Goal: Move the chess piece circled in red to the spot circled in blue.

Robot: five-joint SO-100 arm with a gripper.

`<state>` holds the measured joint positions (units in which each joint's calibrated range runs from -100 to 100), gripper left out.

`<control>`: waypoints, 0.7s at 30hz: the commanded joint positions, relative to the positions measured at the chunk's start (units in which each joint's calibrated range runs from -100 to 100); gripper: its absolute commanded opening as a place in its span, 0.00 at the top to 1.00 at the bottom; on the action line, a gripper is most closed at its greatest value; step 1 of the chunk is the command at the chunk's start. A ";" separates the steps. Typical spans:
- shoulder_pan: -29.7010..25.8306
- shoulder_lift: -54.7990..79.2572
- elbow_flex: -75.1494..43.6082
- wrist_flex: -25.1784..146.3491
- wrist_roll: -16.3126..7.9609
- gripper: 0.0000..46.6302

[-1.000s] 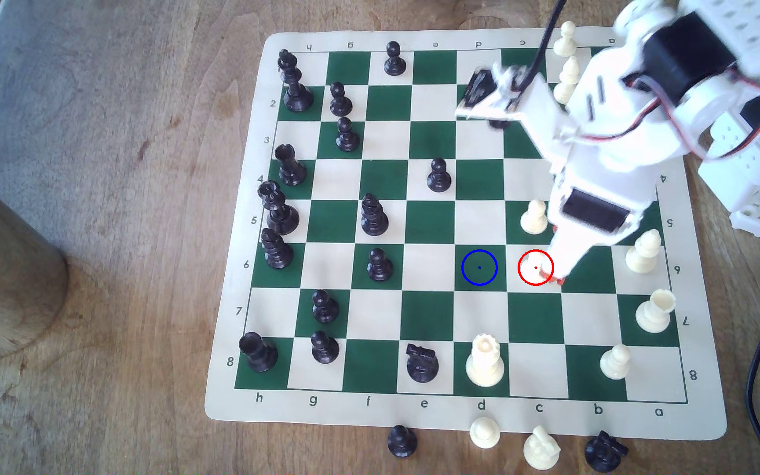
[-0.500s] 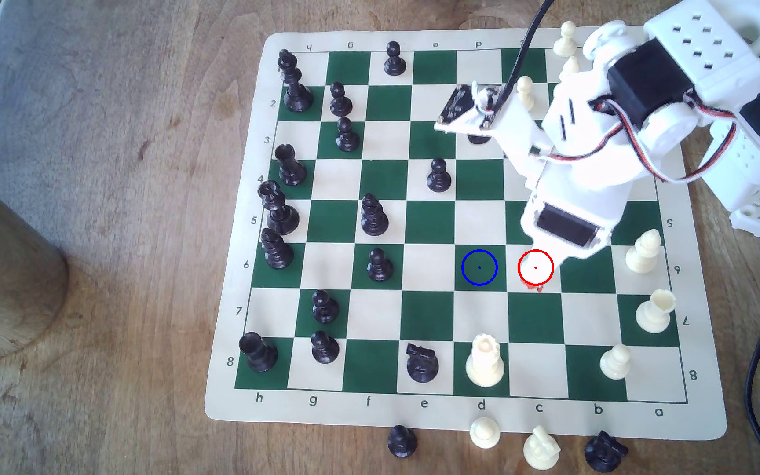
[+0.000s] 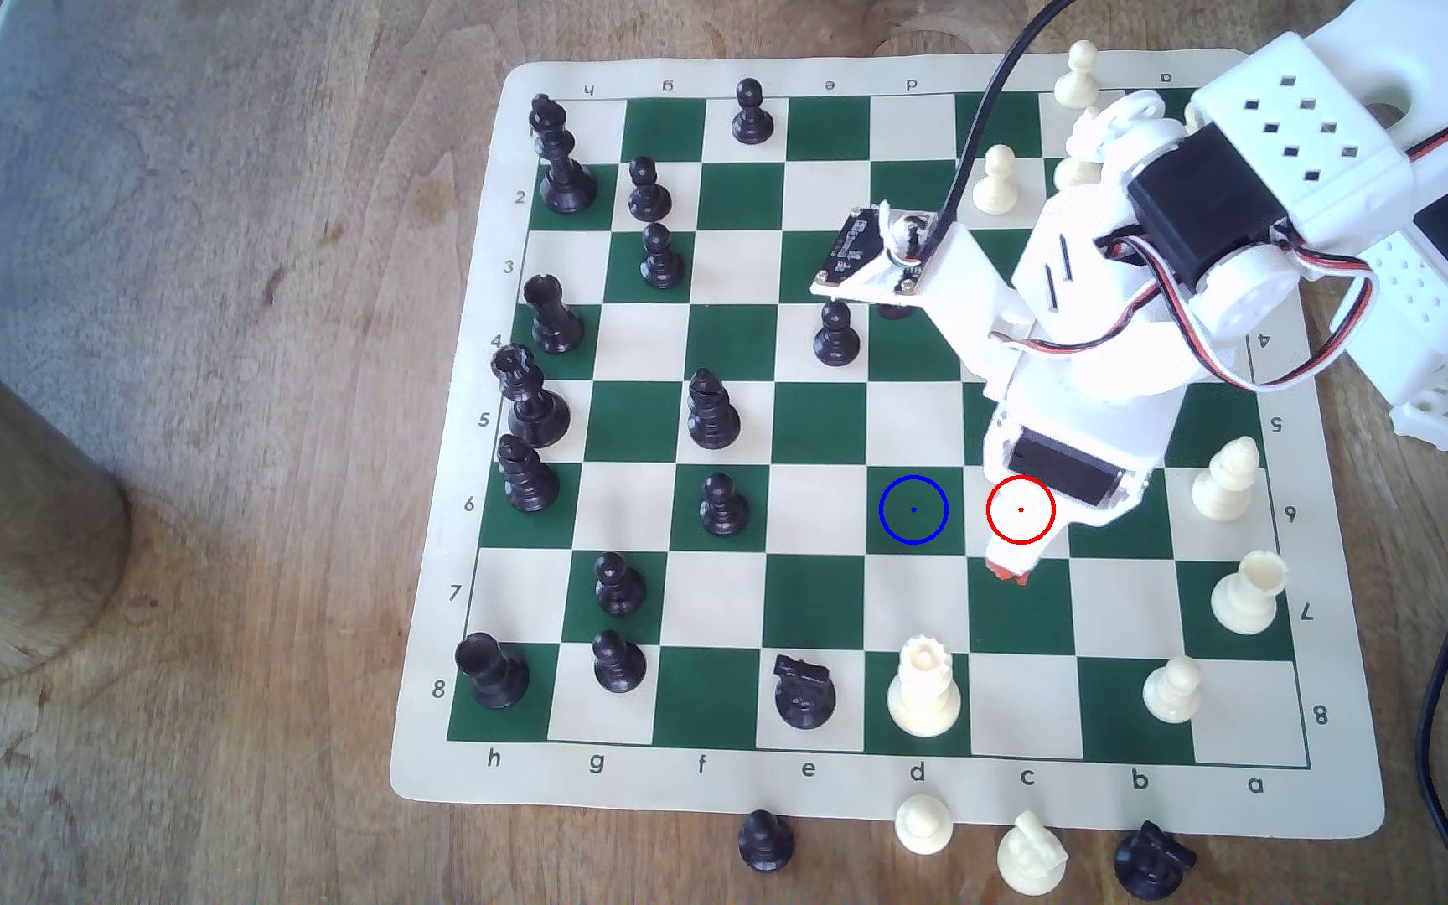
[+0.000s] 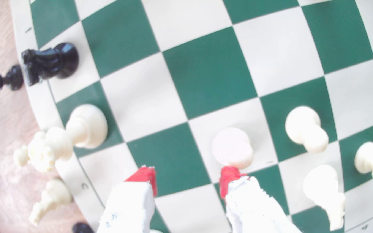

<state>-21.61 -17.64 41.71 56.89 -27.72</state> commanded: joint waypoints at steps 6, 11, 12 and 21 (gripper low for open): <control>-0.33 -1.89 -5.72 2.16 0.15 0.64; -1.35 -2.99 -6.08 4.70 0.20 0.64; -1.51 -2.99 -6.08 5.11 0.29 0.64; -1.51 -1.04 -5.44 7.07 2.20 0.67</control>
<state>-23.45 -17.55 39.63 64.14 -26.15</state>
